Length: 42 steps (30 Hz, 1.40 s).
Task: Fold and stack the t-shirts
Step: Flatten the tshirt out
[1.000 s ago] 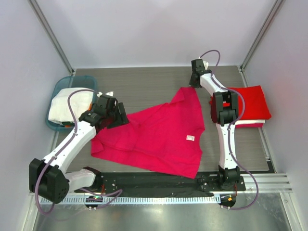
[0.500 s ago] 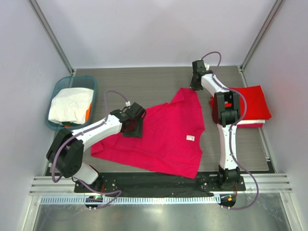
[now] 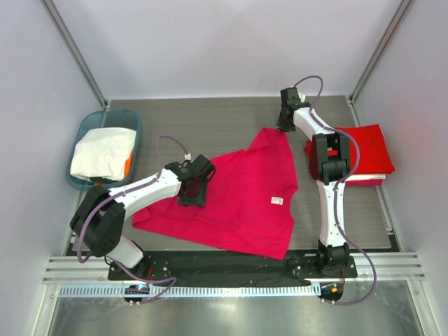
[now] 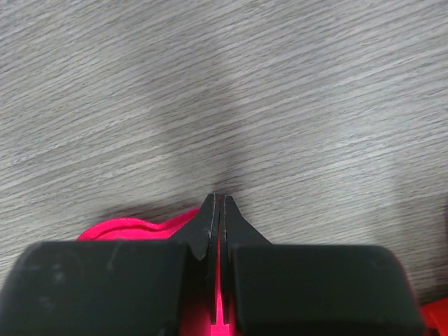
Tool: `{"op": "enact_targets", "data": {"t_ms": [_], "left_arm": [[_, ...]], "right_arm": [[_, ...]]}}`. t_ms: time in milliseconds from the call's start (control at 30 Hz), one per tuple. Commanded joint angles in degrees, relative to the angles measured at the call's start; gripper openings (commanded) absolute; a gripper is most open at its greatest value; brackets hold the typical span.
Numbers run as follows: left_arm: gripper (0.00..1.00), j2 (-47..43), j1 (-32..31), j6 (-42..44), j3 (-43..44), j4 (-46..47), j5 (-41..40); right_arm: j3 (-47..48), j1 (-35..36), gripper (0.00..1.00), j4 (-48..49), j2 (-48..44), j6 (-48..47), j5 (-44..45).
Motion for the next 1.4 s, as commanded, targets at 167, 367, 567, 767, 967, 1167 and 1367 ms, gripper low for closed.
{"op": "enact_targets", "data": {"t_ms": [167,367,567,767,967,1167,1367], "left_arm": [[0.50,4.95,-0.87,-1.18,-0.22,-0.27,0.72],[0.28,6.89,-0.87,-3.28,-0.13,-3.16,-3.67],[0.01,5.75,-0.78,-4.25,-0.05,-3.60,-4.28],[0.00,0.92,-0.61,-3.73,2.76,-6.15,-6.13],[0.00,-4.17,0.80,-2.67,4.35,-8.53,-6.48],[0.00,-6.82,3.00,-2.14,4.44,-10.02,-6.84],[0.00,-7.52,4.75,-1.17,4.62,-9.93,-5.52]], "right_arm": [[-0.77,-0.27,0.01,-1.30,-2.76,1.45,-1.66],[-0.94,-0.44,0.01,-1.21,-3.02,1.63,-1.84],[-1.73,-1.24,0.01,-1.21,-3.72,1.54,-2.01],[-2.35,-1.68,0.31,-1.21,-4.25,1.63,-3.95],[-2.79,-1.68,0.54,-1.21,-3.64,1.28,-3.51],[-3.41,-1.68,0.60,-1.12,-2.58,0.93,-3.33],[-1.21,-0.97,0.57,-1.65,0.05,0.58,-0.19]]}}
